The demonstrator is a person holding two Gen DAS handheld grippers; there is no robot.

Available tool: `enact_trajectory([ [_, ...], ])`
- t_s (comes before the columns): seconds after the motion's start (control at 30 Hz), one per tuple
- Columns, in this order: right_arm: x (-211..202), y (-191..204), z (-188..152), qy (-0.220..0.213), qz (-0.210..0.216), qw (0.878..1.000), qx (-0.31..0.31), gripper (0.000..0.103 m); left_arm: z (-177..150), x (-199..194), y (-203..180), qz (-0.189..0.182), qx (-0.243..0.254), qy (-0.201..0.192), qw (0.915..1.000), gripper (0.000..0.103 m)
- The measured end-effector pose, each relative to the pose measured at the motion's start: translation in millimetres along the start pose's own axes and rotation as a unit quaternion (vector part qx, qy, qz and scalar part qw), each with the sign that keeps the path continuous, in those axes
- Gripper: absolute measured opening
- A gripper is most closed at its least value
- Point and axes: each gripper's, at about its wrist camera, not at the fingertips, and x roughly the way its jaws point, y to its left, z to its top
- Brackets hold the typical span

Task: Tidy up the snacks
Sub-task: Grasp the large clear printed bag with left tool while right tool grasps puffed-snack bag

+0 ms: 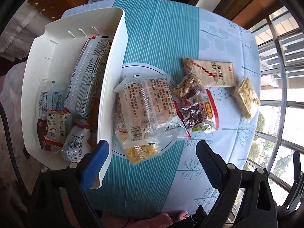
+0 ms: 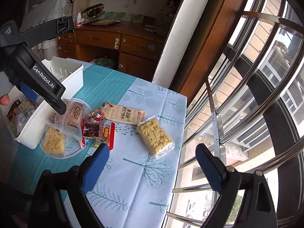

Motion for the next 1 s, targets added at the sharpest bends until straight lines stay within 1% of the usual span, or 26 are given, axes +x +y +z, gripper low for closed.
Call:
enact_trajectory([
  [0.1,19.8,-2.2,-3.5,0.003,-0.003,1.0,-0.012,0.093,13.5,15.3,-0.7,0.006,-0.016,0.021,0.9996,0.092],
  [0.23,44.2,-0.4,-7.6,-0.005,-0.012,0.999,-0.031,0.093,26.3,29.3,-2.8,0.018,-0.026,0.025,0.9992,0.092],
  [0.37,71.3,1.7,-12.8,-0.003,-0.017,0.999,-0.041,0.093,37.8,43.0,-4.1,0.022,-0.039,0.036,0.9984,0.092],
  [0.47,88.2,3.2,-18.2,-0.005,-0.015,0.999,-0.047,0.093,43.6,51.9,-5.1,0.039,-0.045,0.039,0.9975,0.092],
  [0.63,117.4,2.1,-24.5,0.001,-0.012,0.999,-0.045,0.093,48.2,66.9,-2.0,0.05,-0.07,0.051,0.9949,0.092],
  [0.9,149.9,-7.4,-31.4,0.005,0.004,1.0,-0.027,0.093,53.1,88.5,-6.0,0.069,-0.076,0.064,0.9926,0.092],
  [0.97,155.5,-10.2,-31.5,0.007,0.017,1.0,-0.013,0.093,54.3,90.7,-6.7,0.075,-0.077,0.062,0.9923,0.092],
  [1.0,158.3,-11.1,-31.4,0.009,0.022,1.0,-0.009,0.093,54.2,92.7,-13.9,0.077,-0.078,0.061,0.9921,0.092],
])
